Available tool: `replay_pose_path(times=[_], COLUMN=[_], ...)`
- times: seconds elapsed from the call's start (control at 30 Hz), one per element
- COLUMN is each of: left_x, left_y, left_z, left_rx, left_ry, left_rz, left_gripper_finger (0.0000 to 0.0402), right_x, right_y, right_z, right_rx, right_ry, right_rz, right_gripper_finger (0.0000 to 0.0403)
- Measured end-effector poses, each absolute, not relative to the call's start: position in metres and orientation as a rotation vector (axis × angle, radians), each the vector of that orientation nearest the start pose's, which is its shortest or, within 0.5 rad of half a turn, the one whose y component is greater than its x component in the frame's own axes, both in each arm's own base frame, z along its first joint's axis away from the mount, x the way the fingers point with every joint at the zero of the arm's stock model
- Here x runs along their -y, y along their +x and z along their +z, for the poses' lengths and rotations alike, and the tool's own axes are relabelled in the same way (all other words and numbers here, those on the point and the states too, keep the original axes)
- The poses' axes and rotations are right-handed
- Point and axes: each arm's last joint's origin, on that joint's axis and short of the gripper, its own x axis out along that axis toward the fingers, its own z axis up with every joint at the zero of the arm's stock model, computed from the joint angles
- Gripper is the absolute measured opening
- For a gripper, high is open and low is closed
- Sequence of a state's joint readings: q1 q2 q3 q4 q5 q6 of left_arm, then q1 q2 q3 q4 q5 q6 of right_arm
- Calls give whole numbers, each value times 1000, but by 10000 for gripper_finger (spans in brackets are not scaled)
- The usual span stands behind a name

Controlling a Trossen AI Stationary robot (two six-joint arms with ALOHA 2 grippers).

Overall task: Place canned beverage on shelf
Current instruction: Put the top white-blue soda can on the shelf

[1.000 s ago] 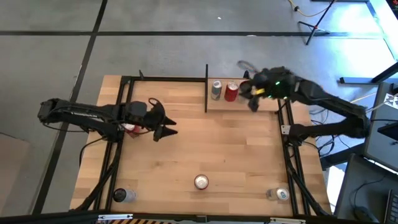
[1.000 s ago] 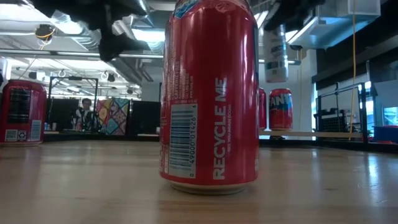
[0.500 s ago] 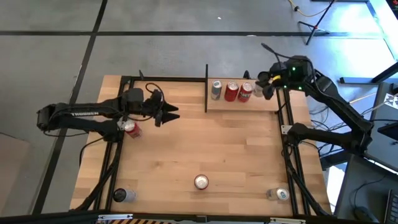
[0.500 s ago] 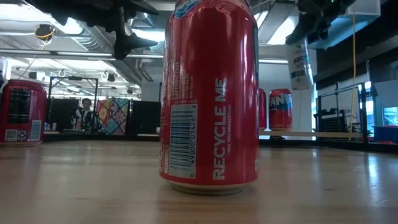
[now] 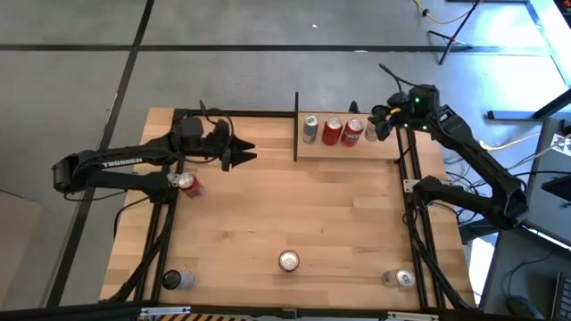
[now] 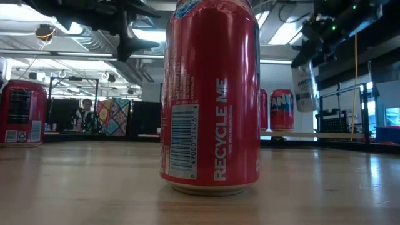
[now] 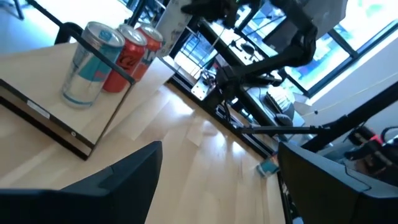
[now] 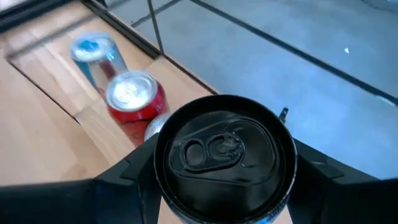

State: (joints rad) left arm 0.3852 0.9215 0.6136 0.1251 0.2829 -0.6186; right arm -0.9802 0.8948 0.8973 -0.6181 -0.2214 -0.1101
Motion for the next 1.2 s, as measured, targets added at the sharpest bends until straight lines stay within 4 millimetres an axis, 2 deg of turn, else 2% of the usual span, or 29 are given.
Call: replay_pose_path(times=[0.33,0.5,0.73,1.07,1.2], left_x=[-71,-71,-71,-71,-71], left_y=[194,194,194,194,194], left_z=[280,281,282,282,282], left_rx=[-129,-114,-108,-108,-108], left_ry=[-675,-670,-667,-667,-667], left_rz=[156,152,153,154,154], left_gripper_finger=[314,314,314,314,314], right_x=[157,162,170,172,175], right_y=[94,89,93,95,96], right_z=[276,276,266,264,261], right_rx=[-546,-523,-576,-585,-595], right_ry=[317,311,330,328,331], right_rz=[-712,-747,-732,-717,-710], right_gripper_finger=[228,228,228,228,251])
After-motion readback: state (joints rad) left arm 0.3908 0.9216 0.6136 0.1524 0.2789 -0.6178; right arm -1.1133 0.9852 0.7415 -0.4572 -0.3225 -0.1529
